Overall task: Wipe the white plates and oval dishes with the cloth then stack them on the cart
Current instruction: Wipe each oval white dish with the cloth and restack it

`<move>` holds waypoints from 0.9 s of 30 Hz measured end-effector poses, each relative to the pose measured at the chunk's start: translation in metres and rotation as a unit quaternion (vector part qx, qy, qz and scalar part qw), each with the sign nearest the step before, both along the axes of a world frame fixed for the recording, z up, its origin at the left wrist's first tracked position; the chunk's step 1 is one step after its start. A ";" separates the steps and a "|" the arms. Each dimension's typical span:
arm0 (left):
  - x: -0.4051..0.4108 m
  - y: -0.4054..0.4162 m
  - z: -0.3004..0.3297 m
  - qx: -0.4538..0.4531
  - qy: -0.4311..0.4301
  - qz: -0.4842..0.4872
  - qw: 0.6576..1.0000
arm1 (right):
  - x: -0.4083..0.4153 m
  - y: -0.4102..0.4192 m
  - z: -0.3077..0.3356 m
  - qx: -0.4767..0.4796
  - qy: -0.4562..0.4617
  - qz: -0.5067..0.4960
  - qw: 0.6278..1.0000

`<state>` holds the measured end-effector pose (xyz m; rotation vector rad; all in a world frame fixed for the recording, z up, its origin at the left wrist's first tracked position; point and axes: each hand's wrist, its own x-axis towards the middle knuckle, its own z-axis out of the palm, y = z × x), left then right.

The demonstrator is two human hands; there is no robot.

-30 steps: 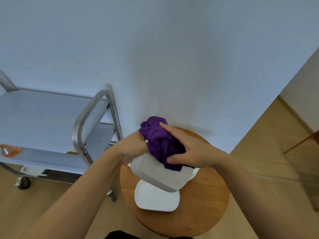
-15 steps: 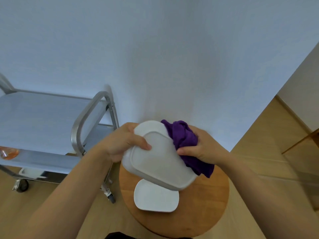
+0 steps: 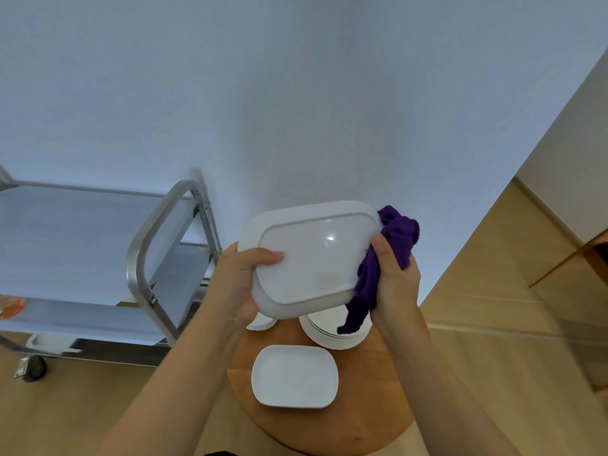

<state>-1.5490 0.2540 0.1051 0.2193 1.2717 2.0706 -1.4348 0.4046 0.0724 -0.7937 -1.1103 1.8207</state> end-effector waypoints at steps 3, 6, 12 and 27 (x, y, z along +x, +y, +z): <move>0.032 0.020 -0.014 0.037 -0.072 0.047 0.996 | -0.015 -0.018 0.001 -0.057 0.037 -0.057 0.996; 0.054 0.033 -0.026 0.069 -0.144 0.036 0.987 | -0.024 -0.027 0.004 -0.051 0.023 -0.028 0.998; 0.008 0.010 -0.024 0.043 -0.063 -0.069 0.995 | -0.002 0.005 0.018 -0.020 -0.022 0.131 0.991; -0.007 0.026 -0.007 -0.003 -0.035 -0.013 0.999 | 0.000 -0.034 -0.017 0.165 -0.224 0.099 0.956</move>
